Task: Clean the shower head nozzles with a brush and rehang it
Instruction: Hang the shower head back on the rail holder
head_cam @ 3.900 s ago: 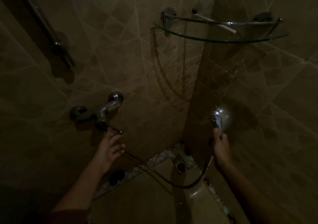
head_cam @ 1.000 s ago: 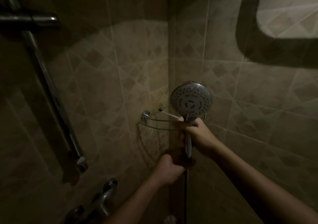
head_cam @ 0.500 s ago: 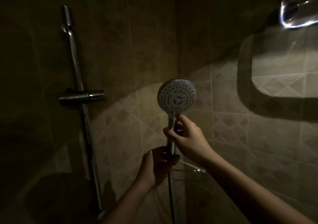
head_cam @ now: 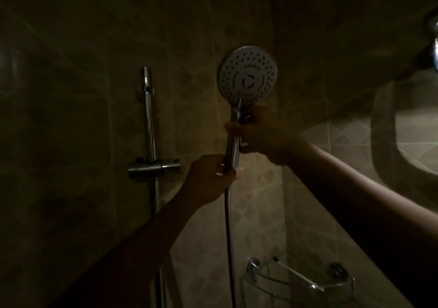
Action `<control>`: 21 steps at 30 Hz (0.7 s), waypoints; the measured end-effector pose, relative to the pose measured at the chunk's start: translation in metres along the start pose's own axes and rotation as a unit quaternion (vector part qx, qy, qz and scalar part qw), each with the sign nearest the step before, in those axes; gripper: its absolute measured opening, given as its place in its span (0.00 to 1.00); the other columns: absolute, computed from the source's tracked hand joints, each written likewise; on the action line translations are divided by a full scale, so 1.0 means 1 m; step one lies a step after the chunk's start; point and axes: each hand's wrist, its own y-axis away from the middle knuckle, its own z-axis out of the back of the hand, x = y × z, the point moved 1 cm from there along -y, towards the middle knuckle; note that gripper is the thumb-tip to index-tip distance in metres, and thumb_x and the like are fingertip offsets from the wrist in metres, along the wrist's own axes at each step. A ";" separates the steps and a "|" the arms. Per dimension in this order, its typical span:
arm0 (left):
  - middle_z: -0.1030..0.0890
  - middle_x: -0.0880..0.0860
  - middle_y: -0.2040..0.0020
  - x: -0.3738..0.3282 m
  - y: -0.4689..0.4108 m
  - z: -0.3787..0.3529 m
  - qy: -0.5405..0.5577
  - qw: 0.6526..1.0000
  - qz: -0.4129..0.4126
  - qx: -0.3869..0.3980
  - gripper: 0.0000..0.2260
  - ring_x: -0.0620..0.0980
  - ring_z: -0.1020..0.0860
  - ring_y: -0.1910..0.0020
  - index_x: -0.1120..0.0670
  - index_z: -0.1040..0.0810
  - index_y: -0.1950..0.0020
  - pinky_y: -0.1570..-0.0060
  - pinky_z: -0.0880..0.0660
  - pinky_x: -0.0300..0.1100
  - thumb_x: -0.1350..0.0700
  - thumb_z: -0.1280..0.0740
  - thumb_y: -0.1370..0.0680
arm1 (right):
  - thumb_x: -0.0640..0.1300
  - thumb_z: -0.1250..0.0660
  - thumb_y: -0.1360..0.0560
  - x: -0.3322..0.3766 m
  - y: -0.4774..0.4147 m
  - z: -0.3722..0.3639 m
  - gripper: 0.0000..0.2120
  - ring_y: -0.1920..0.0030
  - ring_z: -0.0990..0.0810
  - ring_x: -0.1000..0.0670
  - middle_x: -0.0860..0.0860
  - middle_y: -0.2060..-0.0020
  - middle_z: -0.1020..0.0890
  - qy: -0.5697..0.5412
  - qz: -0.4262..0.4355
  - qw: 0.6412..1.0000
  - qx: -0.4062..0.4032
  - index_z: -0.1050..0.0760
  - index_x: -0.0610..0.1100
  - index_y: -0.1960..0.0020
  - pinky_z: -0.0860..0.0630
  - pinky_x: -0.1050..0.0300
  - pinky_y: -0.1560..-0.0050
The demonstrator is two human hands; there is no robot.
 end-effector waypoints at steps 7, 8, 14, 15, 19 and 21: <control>0.14 0.56 0.55 -0.033 -0.036 0.031 -0.136 0.990 -0.003 -0.048 0.14 0.53 0.15 0.57 0.57 0.17 0.47 0.54 0.17 0.48 0.48 0.27 0.24 | 0.38 0.29 0.22 0.015 -0.052 0.008 0.09 0.51 0.17 0.44 0.46 0.52 0.20 -0.082 0.028 0.996 0.016 0.26 0.44 0.43 0.15 0.46 0.52; 0.14 0.55 0.56 -0.036 -0.041 0.036 -0.150 0.987 -0.006 -0.059 0.13 0.51 0.16 0.59 0.57 0.17 0.46 0.56 0.19 0.46 0.49 0.28 0.23 | 0.39 0.29 0.22 0.016 -0.058 0.007 0.09 0.51 0.17 0.43 0.45 0.52 0.19 -0.082 0.036 0.996 0.019 0.26 0.43 0.43 0.15 0.46 0.53; 0.17 0.56 0.44 -0.039 -0.063 0.066 -0.227 0.970 0.042 -0.079 0.18 0.55 0.18 0.48 0.55 0.21 0.37 0.44 0.21 0.49 0.48 0.28 0.23 | 0.40 0.29 0.22 0.023 -0.095 -0.016 0.12 0.48 0.16 0.40 0.41 0.45 0.18 -0.104 0.059 0.992 0.048 0.24 0.40 0.40 0.16 0.40 0.50; 0.18 0.56 0.41 -0.039 -0.064 0.071 -0.240 0.966 0.049 -0.083 0.18 0.57 0.19 0.45 0.56 0.21 0.36 0.41 0.22 0.51 0.48 0.28 0.23 | 0.40 0.28 0.23 0.024 -0.099 -0.021 0.13 0.48 0.16 0.39 0.40 0.45 0.18 -0.107 0.061 0.991 0.051 0.23 0.39 0.39 0.16 0.38 0.50; 0.19 0.56 0.42 -0.032 -0.059 0.088 -0.267 0.955 0.080 -0.097 0.16 0.55 0.20 0.44 0.57 0.21 0.37 0.43 0.24 0.46 0.49 0.31 0.21 | 0.41 0.28 0.23 0.022 -0.111 -0.046 0.14 0.48 0.16 0.38 0.38 0.46 0.17 -0.120 0.078 0.987 0.071 0.22 0.38 0.40 0.18 0.34 0.49; 0.18 0.57 0.42 -0.022 -0.056 0.092 -0.269 0.953 0.101 -0.093 0.15 0.56 0.19 0.45 0.57 0.20 0.39 0.42 0.22 0.48 0.50 0.30 0.22 | 0.42 0.28 0.23 0.018 -0.112 -0.058 0.14 0.48 0.16 0.38 0.38 0.45 0.17 -0.119 0.079 0.986 0.082 0.22 0.38 0.39 0.18 0.33 0.49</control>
